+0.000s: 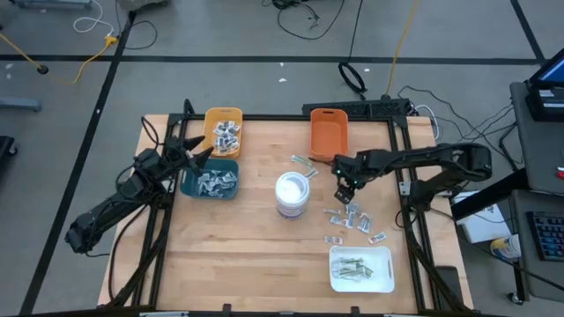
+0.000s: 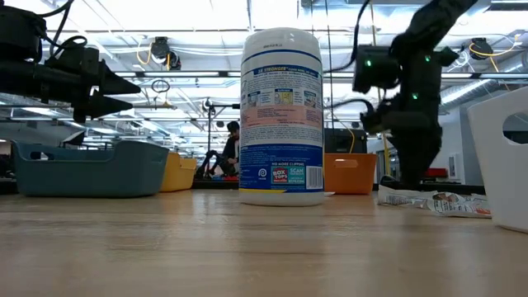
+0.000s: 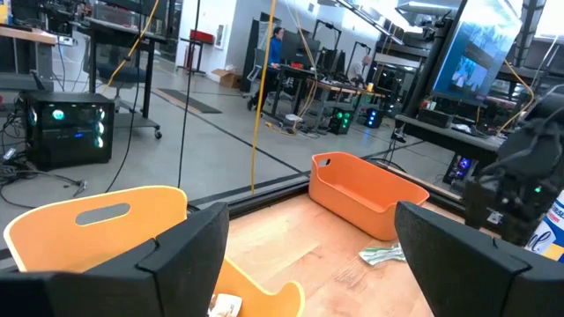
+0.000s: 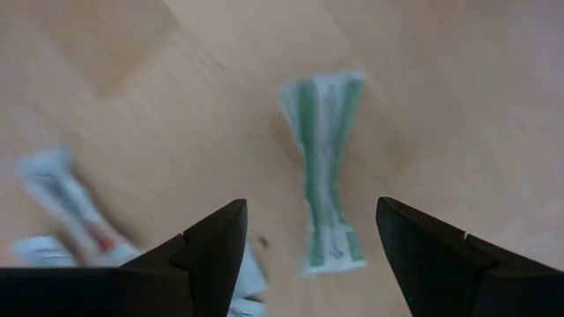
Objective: Pick & Place First Aid Supplies
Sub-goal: Put the green bandage into the white bin
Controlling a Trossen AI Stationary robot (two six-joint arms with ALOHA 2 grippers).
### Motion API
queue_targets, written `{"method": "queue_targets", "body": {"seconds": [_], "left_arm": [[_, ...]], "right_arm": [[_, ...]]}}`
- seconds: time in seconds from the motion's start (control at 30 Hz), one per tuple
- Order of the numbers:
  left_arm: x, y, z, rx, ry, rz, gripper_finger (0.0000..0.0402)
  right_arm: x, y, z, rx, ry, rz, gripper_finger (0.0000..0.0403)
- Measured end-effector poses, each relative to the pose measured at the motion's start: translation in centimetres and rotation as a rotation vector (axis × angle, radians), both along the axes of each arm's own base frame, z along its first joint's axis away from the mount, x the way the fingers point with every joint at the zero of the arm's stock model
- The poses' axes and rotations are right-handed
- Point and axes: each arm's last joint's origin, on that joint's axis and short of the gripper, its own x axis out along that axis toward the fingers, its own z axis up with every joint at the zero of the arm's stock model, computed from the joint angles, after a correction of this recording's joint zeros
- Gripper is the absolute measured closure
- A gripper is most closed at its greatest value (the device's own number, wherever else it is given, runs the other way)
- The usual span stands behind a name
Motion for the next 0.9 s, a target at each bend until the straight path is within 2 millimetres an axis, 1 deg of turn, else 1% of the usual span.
{"method": "queue_targets", "body": {"seconds": [0.1, 0.17, 0.27, 0.33, 0.4, 0.53, 0.57, 0.6, 0.77, 0.9], "left_arm": [[0.0, 0.0, 0.0, 0.000, 0.000, 0.000, 0.0071], [0.0, 0.0, 0.0, 0.000, 0.000, 0.000, 0.0071], [0.0, 0.0, 0.0, 0.000, 0.000, 0.000, 0.0071], [0.0, 0.0, 0.0, 0.000, 0.000, 0.000, 0.0071], [0.0, 0.0, 0.0, 0.000, 0.000, 0.000, 0.0071], [0.0, 0.0, 0.0, 0.000, 0.000, 0.000, 0.0071], [0.0, 0.0, 0.0, 0.000, 0.000, 0.000, 0.0071], [0.0, 0.0, 0.0, 0.000, 0.000, 0.000, 0.0071], [0.0, 0.0, 0.0, 0.000, 0.000, 0.000, 0.0076], [0.0, 0.0, 0.0, 0.000, 0.000, 0.000, 0.0077]], "right_arm": [[-0.1, 0.0, -1.2, -0.012, 0.030, -0.003, 0.0156], [-0.1, 0.0, -1.7, -0.011, 0.031, -0.003, 0.0159], [0.1, -0.1, -1.9, -0.014, 0.032, -0.003, 0.0186], [0.1, -0.1, -1.9, -0.014, 0.030, -0.009, 0.0220], [0.1, -0.1, -1.9, -0.013, 0.026, -0.025, 0.0263], [0.1, -0.1, -1.9, -0.004, 0.019, -0.056, 0.0362], [0.1, -0.1, -1.9, 0.002, 0.018, -0.064, 0.0381], [0.2, -0.1, -1.9, 0.012, 0.014, -0.073, 0.0391], [0.0, 0.1, -1.6, 0.047, 0.013, -0.134, 0.0394], [-0.3, 0.3, -0.2, 0.079, 0.003, -0.111, 0.0398]]}}
